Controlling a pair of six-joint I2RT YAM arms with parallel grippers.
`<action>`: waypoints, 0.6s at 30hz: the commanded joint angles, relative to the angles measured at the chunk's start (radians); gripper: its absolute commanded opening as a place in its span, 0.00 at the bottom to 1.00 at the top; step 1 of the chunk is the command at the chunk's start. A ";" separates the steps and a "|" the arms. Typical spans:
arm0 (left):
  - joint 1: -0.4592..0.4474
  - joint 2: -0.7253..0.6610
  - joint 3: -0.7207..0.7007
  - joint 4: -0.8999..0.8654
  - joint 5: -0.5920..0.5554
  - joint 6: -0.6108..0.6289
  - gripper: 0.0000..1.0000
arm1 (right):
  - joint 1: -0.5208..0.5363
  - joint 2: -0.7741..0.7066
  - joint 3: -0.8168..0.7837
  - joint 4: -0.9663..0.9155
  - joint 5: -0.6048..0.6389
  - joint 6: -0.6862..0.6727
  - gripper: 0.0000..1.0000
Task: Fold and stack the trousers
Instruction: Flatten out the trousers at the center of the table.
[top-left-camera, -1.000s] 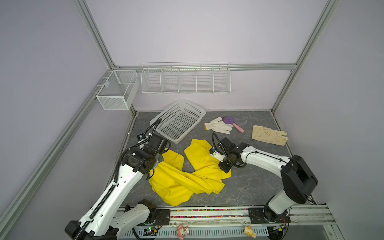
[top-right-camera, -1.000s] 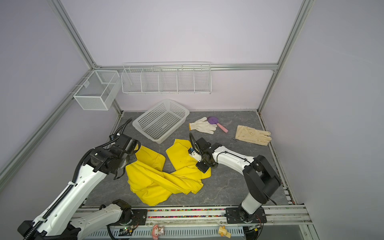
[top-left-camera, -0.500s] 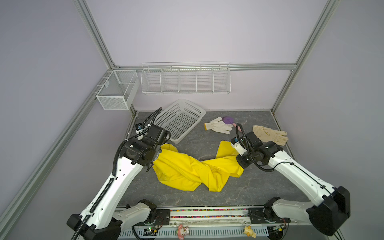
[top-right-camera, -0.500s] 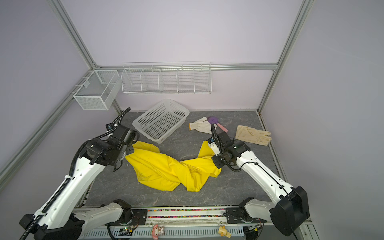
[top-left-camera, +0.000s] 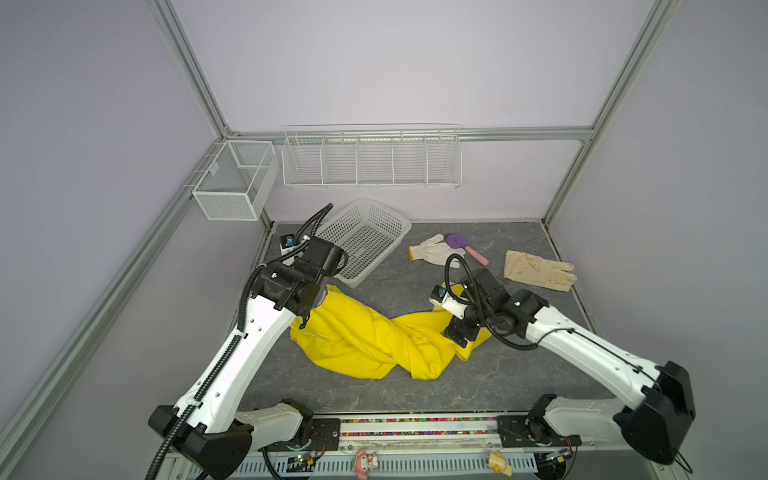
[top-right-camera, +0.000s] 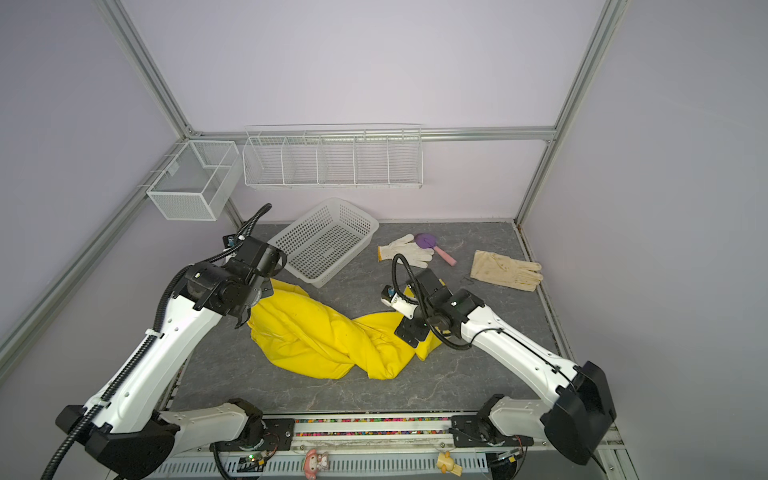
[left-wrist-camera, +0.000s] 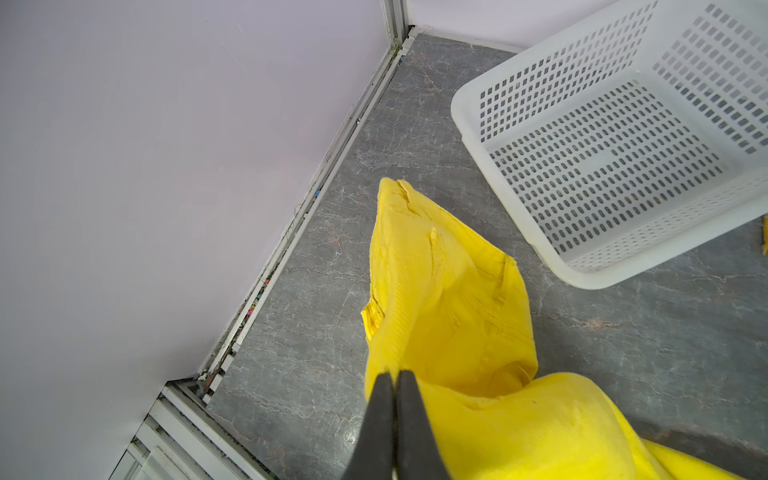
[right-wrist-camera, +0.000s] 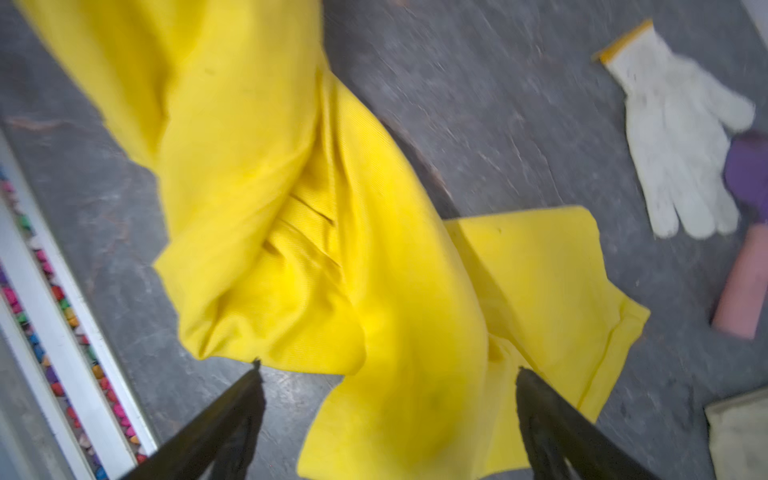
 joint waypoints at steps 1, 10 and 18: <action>0.029 0.025 -0.004 0.044 -0.046 0.021 0.00 | 0.105 -0.087 -0.132 0.008 -0.093 -0.133 0.95; 0.067 0.056 -0.049 0.127 0.004 0.047 0.00 | 0.356 0.082 -0.249 0.206 0.033 -0.177 0.91; 0.072 0.040 -0.074 0.125 0.027 0.058 0.00 | 0.327 0.317 -0.181 0.352 0.054 -0.092 0.75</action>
